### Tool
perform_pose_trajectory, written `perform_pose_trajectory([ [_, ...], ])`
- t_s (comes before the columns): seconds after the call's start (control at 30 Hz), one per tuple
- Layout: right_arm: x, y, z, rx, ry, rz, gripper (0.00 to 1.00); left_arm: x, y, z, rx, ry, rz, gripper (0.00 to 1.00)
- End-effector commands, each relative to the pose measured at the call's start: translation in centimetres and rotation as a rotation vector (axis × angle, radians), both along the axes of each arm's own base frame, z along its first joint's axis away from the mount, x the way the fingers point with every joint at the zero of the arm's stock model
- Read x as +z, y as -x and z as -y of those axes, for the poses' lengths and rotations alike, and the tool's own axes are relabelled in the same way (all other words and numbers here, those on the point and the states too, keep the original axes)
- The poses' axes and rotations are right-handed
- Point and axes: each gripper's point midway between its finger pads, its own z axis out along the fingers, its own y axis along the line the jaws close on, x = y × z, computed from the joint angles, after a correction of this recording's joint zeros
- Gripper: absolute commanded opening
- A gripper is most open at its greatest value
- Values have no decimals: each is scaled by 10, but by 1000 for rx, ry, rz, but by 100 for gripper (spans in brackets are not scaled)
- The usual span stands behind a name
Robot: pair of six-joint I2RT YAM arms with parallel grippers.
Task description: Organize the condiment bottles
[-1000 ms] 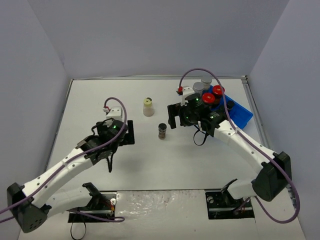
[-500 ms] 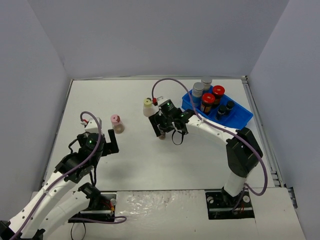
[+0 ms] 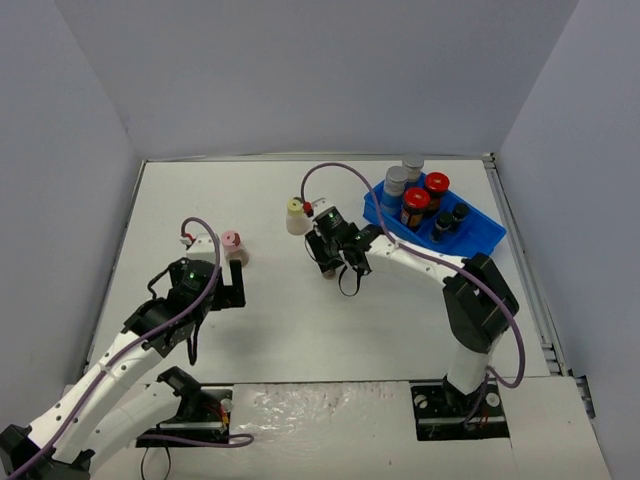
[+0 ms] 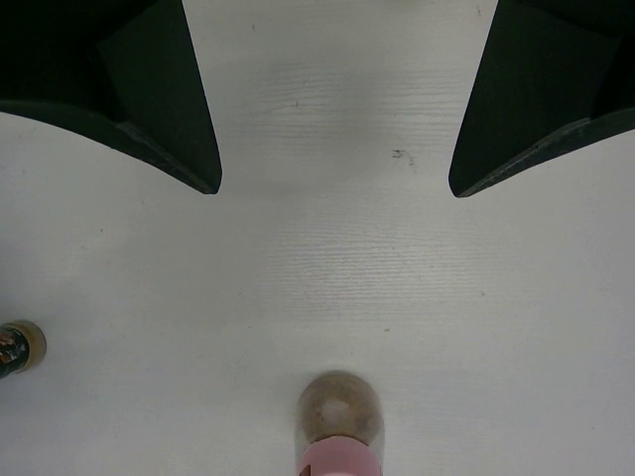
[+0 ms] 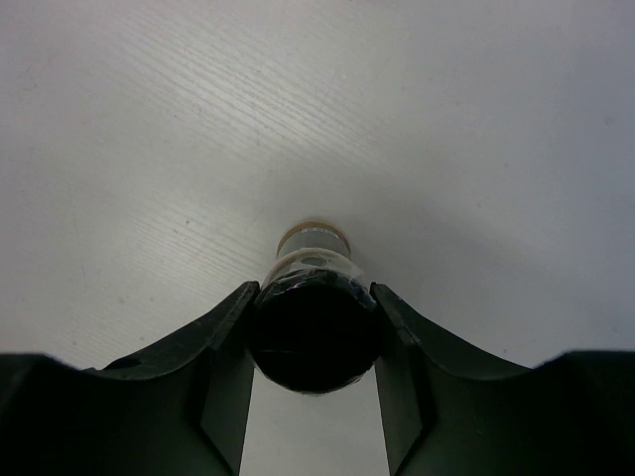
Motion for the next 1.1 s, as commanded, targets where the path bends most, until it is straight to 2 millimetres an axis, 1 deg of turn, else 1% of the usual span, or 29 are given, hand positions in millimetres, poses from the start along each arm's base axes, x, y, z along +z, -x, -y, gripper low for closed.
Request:
perform_pose_trajectory([
  [0.0, 53, -11, 30, -89, -43, 140, 13, 32, -21, 6, -3, 31, 103, 97],
  [0.03, 58, -8, 39, -103, -48, 142, 8, 31, -22, 7, -7, 33, 106, 97],
  [0.13, 80, -17, 78, -200, -87, 160, 5, 32, -25, 9, -21, 30, 106, 97],
  [0.2, 109, -20, 107, -285, -116, 213, 4, 34, -27, 9, -30, 18, 104, 97],
  [0.27, 131, -27, 147, -402, -116, 265, 1, 36, -30, 7, -27, 7, 111, 97],
  [0.37, 147, -33, 196, -542, -112, 299, 0, 35, -33, 4, -8, 25, 124, 97],
  [0.47, 149, -38, 241, -680, -131, 293, 0, 35, -39, 6, -10, 68, 139, 97],
  [0.5, 149, -39, 253, -718, -141, 291, 0, 34, -40, 6, -11, 76, 136, 97],
  [0.57, 148, -42, 268, -782, -161, 288, 0, 32, -42, 6, -7, 78, 125, 97],
  [0.67, 141, -51, 278, -834, -169, 267, 0, 32, -44, 6, -9, 86, 121, 97],
  [0.9, 119, -73, 285, -888, -154, 243, 0, 34, -45, 4, -2, 96, 131, 97],
  [0.97, 110, -77, 286, -894, -139, 227, 0, 35, -45, 3, 1, 98, 133, 97],
  [1.07, 102, -81, 286, -900, -134, 217, 0, 35, -45, 3, -2, 98, 135, 97],
])
